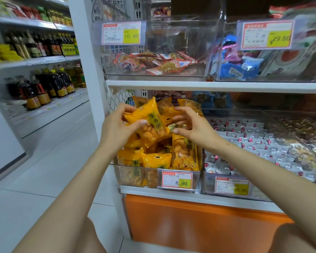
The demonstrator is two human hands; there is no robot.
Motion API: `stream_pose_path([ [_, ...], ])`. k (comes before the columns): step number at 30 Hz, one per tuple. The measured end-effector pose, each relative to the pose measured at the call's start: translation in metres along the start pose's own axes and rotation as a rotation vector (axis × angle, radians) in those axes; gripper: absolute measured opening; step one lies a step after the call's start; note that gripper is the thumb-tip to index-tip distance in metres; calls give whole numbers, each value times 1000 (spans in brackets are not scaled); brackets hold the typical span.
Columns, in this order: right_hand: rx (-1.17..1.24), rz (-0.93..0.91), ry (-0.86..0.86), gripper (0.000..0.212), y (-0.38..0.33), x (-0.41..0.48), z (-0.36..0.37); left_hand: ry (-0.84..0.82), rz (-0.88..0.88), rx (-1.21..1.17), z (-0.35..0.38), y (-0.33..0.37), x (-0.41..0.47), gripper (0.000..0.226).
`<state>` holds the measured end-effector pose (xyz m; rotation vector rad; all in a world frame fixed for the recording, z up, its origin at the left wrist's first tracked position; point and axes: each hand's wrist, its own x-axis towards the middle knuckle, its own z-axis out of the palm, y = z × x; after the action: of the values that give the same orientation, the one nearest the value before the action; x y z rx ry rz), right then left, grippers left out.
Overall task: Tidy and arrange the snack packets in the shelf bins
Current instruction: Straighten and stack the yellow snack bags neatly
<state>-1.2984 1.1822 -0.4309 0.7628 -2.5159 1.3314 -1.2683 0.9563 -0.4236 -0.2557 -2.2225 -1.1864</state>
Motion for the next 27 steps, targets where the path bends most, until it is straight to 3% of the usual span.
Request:
stream_pose_path([
  [6,181,71,-196,59,-7,-3,7,20,-207,-365,-3,2,-1,20],
  [9,281,102,-95,46,-10,-2,10,3,-211,-453,5,10,-2,26],
  [12,335,144,53,27,-14,1,2,10,-241,-567,12,14,-3,47],
  [16,299,185,156,21,-19,6,2,-64,-151,-414,20,13,-6,48],
  [20,366,315,54,19,-27,9,2,-37,-86,-117,18,5,-4,52],
  [23,390,399,-2,13,-34,11,-4,-53,-104,-44,14,-1,-4,53],
  [27,552,408,189,14,-43,24,-3,17,-41,-15,12,-4,-4,51],
])
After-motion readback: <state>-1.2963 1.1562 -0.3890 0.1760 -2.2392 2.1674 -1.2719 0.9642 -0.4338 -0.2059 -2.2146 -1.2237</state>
